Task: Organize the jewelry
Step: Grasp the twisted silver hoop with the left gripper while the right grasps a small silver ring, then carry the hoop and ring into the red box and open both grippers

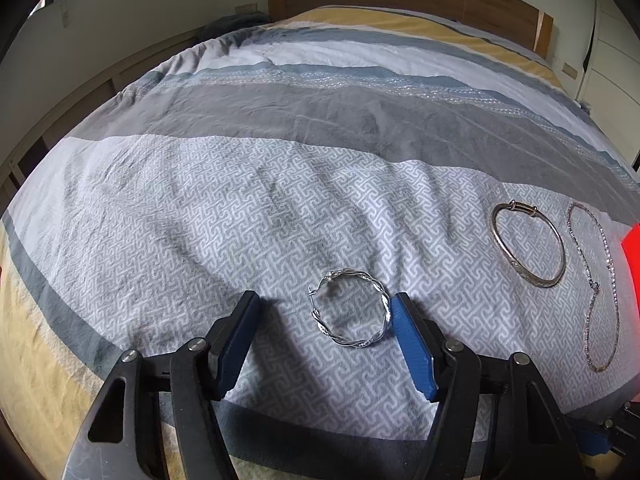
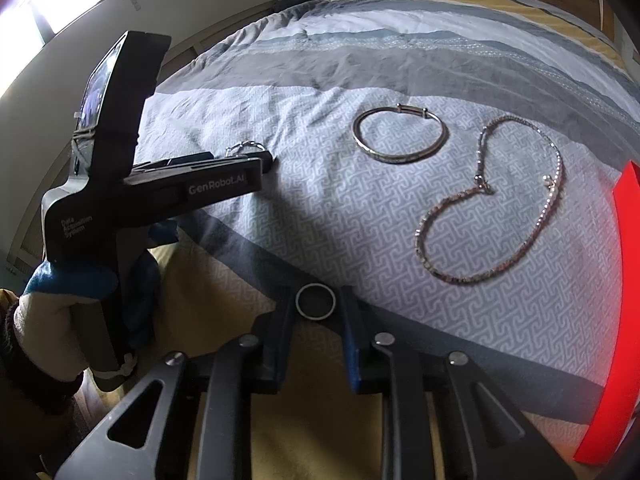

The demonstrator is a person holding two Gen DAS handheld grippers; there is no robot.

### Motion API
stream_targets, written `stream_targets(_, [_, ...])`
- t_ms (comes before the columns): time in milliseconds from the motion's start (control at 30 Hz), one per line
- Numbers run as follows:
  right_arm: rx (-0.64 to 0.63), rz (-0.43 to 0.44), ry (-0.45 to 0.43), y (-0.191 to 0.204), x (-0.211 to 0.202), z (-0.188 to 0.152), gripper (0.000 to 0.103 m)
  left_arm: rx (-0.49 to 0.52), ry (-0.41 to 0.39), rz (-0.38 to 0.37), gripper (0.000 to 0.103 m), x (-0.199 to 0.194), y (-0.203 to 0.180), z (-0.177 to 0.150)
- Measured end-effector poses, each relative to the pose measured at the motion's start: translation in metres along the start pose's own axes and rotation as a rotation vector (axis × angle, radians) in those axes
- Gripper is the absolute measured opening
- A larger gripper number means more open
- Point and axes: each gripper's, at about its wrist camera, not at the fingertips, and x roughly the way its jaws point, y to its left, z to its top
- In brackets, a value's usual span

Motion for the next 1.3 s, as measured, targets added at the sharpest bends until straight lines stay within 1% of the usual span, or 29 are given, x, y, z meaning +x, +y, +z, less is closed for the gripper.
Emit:
stream_targets(167, [-0.016,-0.003,-0.01,0.001,0.0,-0.003,0.019,0.011,-0.012,-0.008,0.049,-0.002,-0.003,-0.002])
stream_targets(233, [-0.014,0.001,-0.014,0.001,0.0,-0.003,0.019,0.023,-0.016,-0.014,0.037,-0.003,-0.005,-0.002])
stream_targets(367, [-0.01,0.016,-0.033,0.001,-0.01,-0.003,0.019,0.024,-0.021,-0.017,0.037,-0.008,-0.005,-0.001])
stream_targets(600, [-0.014,0.008,-0.067,0.006,-0.041,-0.004,0.019,0.024,-0.024,-0.031,0.037,-0.03,-0.008,-0.006])
stream_targets(867, [0.007,-0.032,-0.125,0.008,-0.096,-0.016,0.019,0.061,-0.07,-0.049,0.037,-0.091,-0.021,-0.012])
stream_targets(967, [0.026,-0.057,-0.147,0.003,-0.12,-0.028,0.019,0.089,-0.087,-0.072,0.037,-0.115,-0.034,-0.018])
stream_targets(1067, [0.056,-0.089,-0.169,-0.007,-0.146,-0.044,0.019,0.111,-0.098,-0.111,0.037,-0.137,-0.054,-0.023])
stream_targets(1200, [0.101,-0.138,-0.197,-0.028,-0.177,-0.066,0.019,0.158,-0.106,-0.172,0.037,-0.159,-0.094,-0.032])
stream_targets(1300, [0.15,-0.184,-0.218,-0.052,-0.202,-0.084,0.019,0.2,-0.106,-0.218,0.037,-0.17,-0.128,-0.037])
